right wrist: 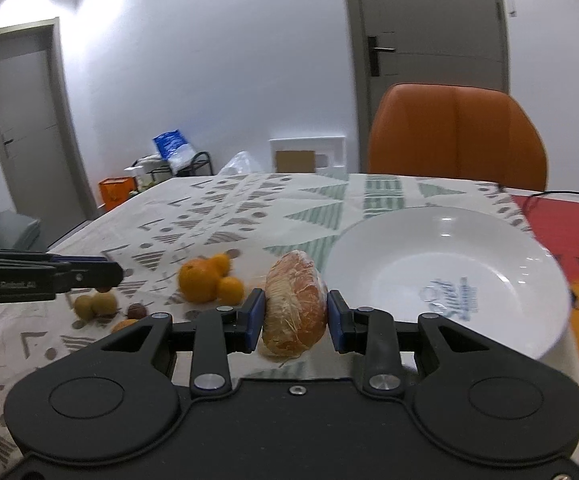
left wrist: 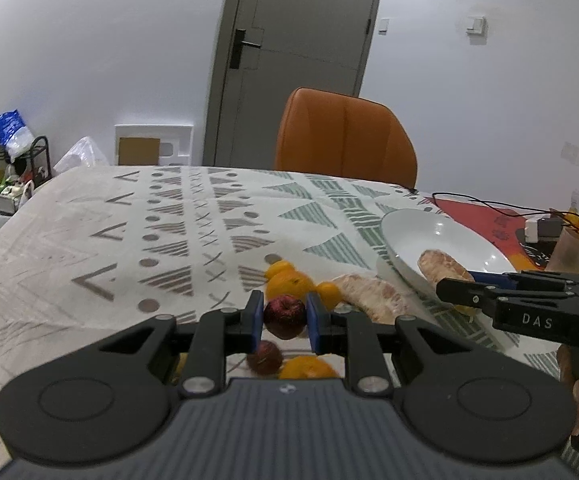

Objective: Organize fruits
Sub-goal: 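Carry the peeled citrus into the white bowl and open the right gripper while the left carries the plum, then lower the red plum into the white bowl and open the left gripper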

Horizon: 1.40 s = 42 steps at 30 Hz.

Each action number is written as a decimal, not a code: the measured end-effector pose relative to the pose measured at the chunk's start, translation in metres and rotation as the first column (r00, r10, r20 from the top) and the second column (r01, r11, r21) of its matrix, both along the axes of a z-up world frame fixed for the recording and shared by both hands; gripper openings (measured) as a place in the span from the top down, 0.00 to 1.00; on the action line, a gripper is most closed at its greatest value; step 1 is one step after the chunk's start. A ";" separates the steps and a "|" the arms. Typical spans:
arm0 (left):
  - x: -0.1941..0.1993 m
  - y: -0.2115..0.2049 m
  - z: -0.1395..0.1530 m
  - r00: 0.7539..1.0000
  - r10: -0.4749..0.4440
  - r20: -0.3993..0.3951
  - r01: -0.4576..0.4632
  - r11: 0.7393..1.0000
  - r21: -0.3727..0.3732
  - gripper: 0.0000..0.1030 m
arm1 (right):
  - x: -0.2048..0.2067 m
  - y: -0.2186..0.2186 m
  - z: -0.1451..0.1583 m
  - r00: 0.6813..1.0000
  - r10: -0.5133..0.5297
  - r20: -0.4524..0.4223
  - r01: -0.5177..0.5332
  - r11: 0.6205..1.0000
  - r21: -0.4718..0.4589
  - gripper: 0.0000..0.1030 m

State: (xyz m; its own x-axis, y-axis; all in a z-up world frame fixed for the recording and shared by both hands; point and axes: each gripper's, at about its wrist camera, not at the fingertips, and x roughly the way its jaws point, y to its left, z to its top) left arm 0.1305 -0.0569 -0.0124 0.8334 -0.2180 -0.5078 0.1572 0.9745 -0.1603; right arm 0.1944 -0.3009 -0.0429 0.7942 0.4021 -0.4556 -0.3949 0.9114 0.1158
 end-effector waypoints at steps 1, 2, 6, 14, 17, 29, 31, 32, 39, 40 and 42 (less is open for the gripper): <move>0.001 -0.002 0.001 1.000 -0.004 0.002 0.004 1.000 0.001 0.80 | 0.000 -0.004 0.000 1.000 -0.011 0.001 0.011 1.000 0.002 0.69; 0.002 -0.004 0.002 1.000 -0.008 0.003 0.008 1.000 0.001 0.80 | 0.001 -0.008 0.000 1.000 -0.022 0.001 0.022 1.000 0.005 0.69; 0.007 -0.012 0.004 1.000 -0.023 0.007 0.023 1.000 0.003 0.80 | 0.002 -0.023 0.001 0.998 -0.062 0.004 0.062 0.998 0.015 0.69; 0.013 -0.028 0.008 0.999 -0.050 0.015 0.050 0.999 0.009 0.80 | 0.006 -0.045 -0.002 0.991 -0.136 0.009 0.136 0.991 0.004 0.69; 0.014 -0.035 0.009 0.998 -0.061 0.018 0.061 0.998 0.015 0.80 | 0.008 -0.051 -0.005 0.987 -0.157 0.016 0.157 0.987 -0.014 0.69; 0.025 -0.063 0.012 0.995 -0.097 0.021 0.096 0.994 0.042 0.80 | 0.003 -0.073 -0.007 0.947 -0.312 0.080 0.317 0.947 -0.048 0.43; 0.027 -0.068 0.013 0.994 -0.107 0.023 0.105 0.993 0.047 0.80 | -0.002 -0.078 -0.006 0.941 -0.321 0.109 0.327 0.944 -0.042 0.19; 0.028 -0.071 0.014 0.994 -0.111 0.024 0.109 0.993 0.050 0.80 | -0.005 -0.080 -0.005 0.937 -0.326 0.127 0.333 0.942 -0.040 0.10; 0.033 -0.091 0.015 0.989 -0.147 0.023 0.145 0.988 0.059 0.80 | -0.006 -0.087 -0.002 0.914 -0.362 0.184 0.387 0.914 -0.123 0.00; 0.034 -0.094 0.016 0.988 -0.152 0.022 0.150 0.987 0.061 0.80 | -0.005 -0.089 -0.003 0.914 -0.363 0.181 0.387 0.914 -0.124 0.00; 0.035 -0.098 0.016 0.987 -0.157 0.022 0.155 0.986 0.064 0.80 | -0.005 -0.092 -0.005 0.914 -0.365 0.179 0.389 0.913 -0.125 0.00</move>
